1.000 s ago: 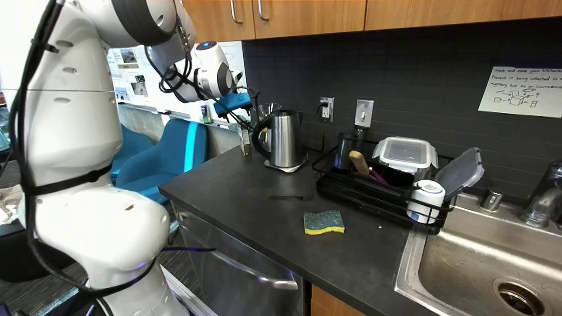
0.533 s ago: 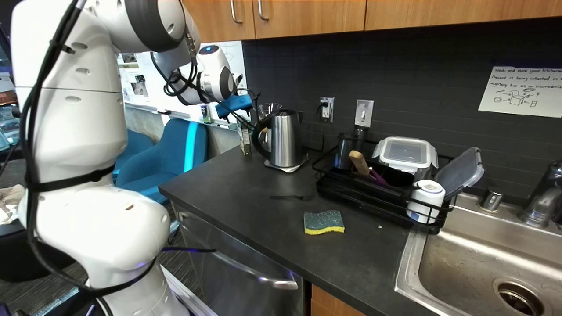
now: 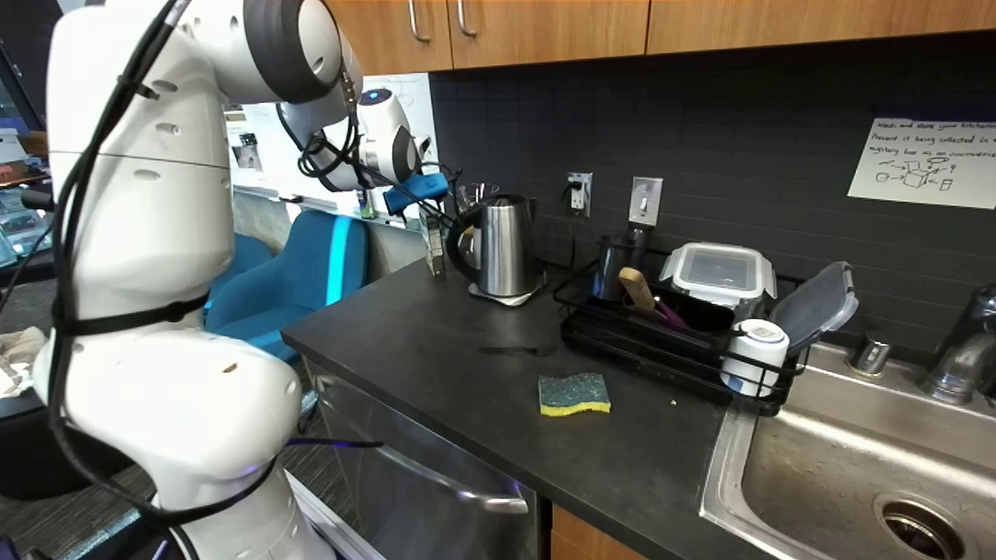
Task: Move the box forward
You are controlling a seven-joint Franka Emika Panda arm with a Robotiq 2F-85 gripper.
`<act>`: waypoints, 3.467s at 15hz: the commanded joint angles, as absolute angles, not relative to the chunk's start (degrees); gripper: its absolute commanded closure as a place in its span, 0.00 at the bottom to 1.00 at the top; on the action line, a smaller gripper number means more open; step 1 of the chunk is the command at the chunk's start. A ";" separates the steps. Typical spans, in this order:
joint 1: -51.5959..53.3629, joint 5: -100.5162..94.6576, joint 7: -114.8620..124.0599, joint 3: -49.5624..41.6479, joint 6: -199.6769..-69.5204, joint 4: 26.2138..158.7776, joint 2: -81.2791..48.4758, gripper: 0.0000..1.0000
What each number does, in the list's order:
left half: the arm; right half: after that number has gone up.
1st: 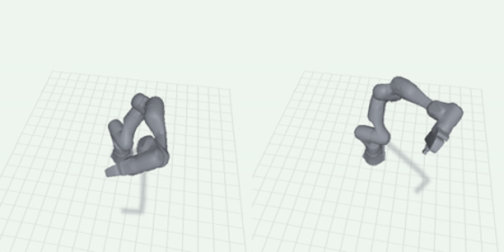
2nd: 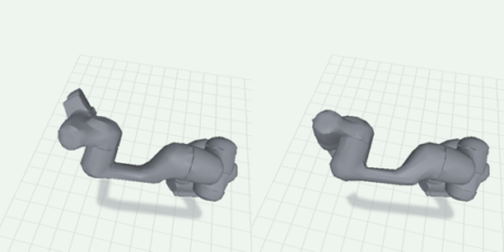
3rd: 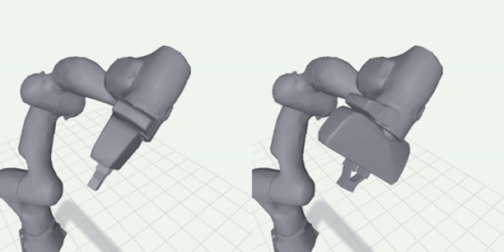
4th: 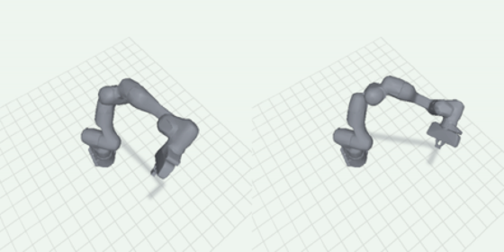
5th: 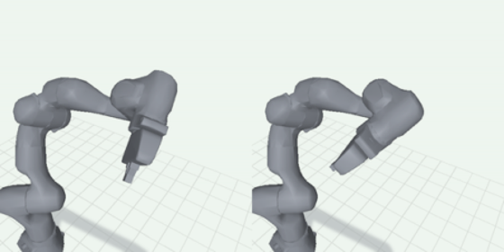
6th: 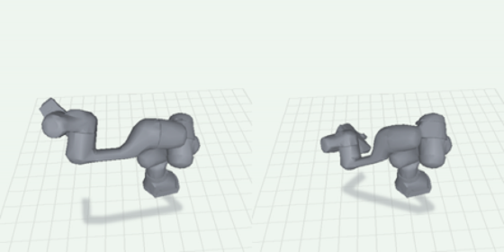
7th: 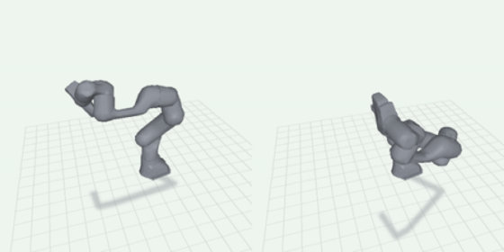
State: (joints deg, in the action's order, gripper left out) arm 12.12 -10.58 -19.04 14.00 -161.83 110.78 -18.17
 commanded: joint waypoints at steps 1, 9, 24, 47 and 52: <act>11.34 -10.63 -21.03 14.45 -162.64 108.81 -20.41 0.00; 10.63 -10.51 -22.40 14.62 -162.32 106.62 -22.70 0.00; 10.43 -10.37 -23.81 15.58 -162.37 104.67 -25.02 0.51; 11.21 -10.31 -21.58 15.80 -162.30 107.32 -21.33 0.88; 11.83 -10.43 -19.76 15.49 -161.80 110.00 -18.32 0.88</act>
